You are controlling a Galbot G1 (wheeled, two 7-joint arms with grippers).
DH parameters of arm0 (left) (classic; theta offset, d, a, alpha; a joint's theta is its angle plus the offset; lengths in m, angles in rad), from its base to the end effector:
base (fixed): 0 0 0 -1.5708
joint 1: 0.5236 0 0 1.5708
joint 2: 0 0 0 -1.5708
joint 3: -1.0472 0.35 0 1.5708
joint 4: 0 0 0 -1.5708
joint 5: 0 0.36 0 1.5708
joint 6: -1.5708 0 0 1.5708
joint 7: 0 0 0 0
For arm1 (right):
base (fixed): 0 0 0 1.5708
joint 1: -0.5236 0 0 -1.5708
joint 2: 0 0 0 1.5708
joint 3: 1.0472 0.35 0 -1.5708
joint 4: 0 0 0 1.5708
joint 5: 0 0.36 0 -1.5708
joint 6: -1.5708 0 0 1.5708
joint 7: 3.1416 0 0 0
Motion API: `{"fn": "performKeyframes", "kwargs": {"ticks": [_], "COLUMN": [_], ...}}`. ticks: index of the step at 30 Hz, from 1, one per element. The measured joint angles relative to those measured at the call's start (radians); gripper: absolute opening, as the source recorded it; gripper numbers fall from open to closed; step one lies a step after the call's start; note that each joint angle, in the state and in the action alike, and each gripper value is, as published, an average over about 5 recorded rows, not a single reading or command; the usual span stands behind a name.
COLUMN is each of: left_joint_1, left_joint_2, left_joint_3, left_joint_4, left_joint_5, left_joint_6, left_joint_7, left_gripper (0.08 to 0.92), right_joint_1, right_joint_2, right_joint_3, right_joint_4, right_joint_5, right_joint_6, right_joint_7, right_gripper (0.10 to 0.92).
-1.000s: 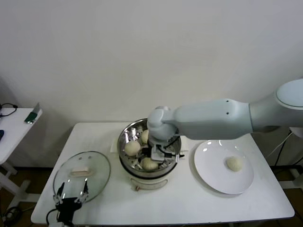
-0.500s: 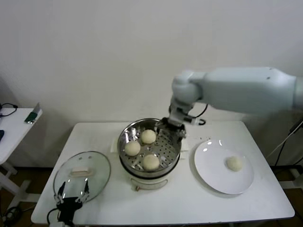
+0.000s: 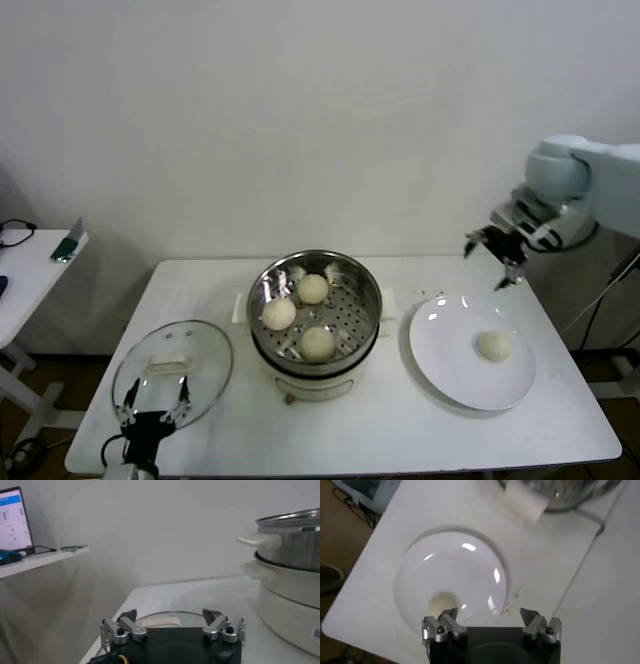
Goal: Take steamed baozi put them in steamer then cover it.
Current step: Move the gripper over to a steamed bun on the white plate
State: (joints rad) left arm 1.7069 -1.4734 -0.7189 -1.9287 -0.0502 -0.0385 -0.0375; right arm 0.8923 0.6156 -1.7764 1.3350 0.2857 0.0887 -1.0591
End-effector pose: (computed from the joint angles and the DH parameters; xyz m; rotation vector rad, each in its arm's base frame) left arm 0.1287 0.0869 -0.3738 0.2401 -2.8783 -0.2001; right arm 0.5167 -0.2037 -0.0504 1.3971 -1.1661 1.5696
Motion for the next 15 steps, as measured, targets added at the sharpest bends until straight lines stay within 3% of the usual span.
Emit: {"fn": "performKeyframes", "kwargs": {"ticks": [15], "left_joint_1": [0.015], "left_joint_2": [-0.004], "left_joint_3": [-0.007], "left_joint_4": [0.005], "left_joint_5": [0.002], "left_joint_6": [-0.009], "left_joint_7": [-0.003], "left_gripper": [0.823], "right_joint_1": [-0.489], "right_joint_2": [-0.085], "right_joint_3": [0.371], "right_joint_4": [-0.128], "right_joint_5": [-0.139], "right_joint_6": [-0.095], "right_joint_7": [0.064], "right_gripper": [0.823]}}
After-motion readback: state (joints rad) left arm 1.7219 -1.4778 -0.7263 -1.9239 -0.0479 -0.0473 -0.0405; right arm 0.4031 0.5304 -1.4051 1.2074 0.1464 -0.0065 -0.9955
